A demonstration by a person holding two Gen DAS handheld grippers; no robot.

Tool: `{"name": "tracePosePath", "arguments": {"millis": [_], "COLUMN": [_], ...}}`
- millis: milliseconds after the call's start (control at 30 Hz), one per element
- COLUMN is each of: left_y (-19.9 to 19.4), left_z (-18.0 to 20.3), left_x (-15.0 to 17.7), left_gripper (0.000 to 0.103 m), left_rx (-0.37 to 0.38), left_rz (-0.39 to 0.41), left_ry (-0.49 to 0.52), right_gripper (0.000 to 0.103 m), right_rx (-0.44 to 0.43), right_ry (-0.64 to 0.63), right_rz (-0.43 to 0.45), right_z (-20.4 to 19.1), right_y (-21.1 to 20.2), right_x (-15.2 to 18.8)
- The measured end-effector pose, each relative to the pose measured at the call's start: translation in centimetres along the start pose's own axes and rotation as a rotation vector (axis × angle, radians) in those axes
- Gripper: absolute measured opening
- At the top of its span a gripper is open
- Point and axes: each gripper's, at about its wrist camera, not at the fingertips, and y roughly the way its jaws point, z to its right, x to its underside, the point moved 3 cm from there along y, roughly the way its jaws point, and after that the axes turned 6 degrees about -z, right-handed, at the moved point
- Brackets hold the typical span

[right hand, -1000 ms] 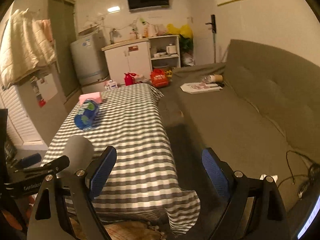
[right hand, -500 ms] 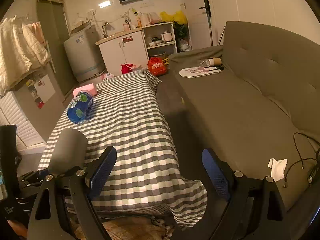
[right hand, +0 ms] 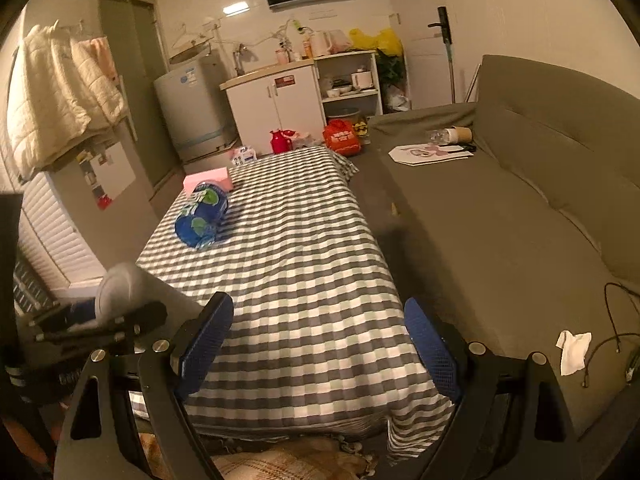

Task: Flip cup upside down
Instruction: 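Grasp the grey cup with the left tool while the right tool releases it, then rotate the grey cup in the left tool so its closed end faces up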

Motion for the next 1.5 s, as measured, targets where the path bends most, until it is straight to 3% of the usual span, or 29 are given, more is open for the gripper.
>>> {"name": "tracePosePath", "arguments": {"millis": [467,633,767,1000,1067,1100,1333,1500], "left_y": [0.7,0.8,1.1,3.9,4.9,5.2,5.7,6.9], "left_z": [-1.8,-1.7,-1.7,-1.2,-1.2,-1.2,-0.9,-0.7], "left_x": [-0.6,-0.9,-0.3,1.3,1.6,1.6,1.1,-1.1], "left_gripper": [0.074,0.075,0.083,0.084,0.081,0.073,0.073,0.073], "left_rx": [0.016,0.022,0.045,0.066,0.067,0.06,0.067,0.058], "left_rz": [-0.006,-0.012,-0.012,-0.065,-0.071,-0.063,-0.03,-0.011], "left_ry": [-0.027,0.012,0.012,0.018,0.03,0.036,0.045,0.036], "right_gripper": [0.088,0.088,0.088,0.088,0.088,0.088,0.088,0.088], "right_rx": [0.002,0.001,0.008,0.016,0.016,0.015,0.01,0.017], "right_ry": [0.001,-0.008,-0.025,-0.038,-0.038,-0.037,-0.017,-0.021], "right_rz": [-0.012,-0.02,-0.018,-0.04,-0.045,-0.048,-0.063,-0.053], "right_z": [0.1,-0.3,-0.9,-1.2,-1.2,-1.2,-0.8,-0.7], "right_y": [0.4,0.5,0.5,1.3,1.5,1.6,2.4,3.0], "right_x": [0.0,0.0,0.0,0.2,0.1,0.1,0.0,-0.6]}}
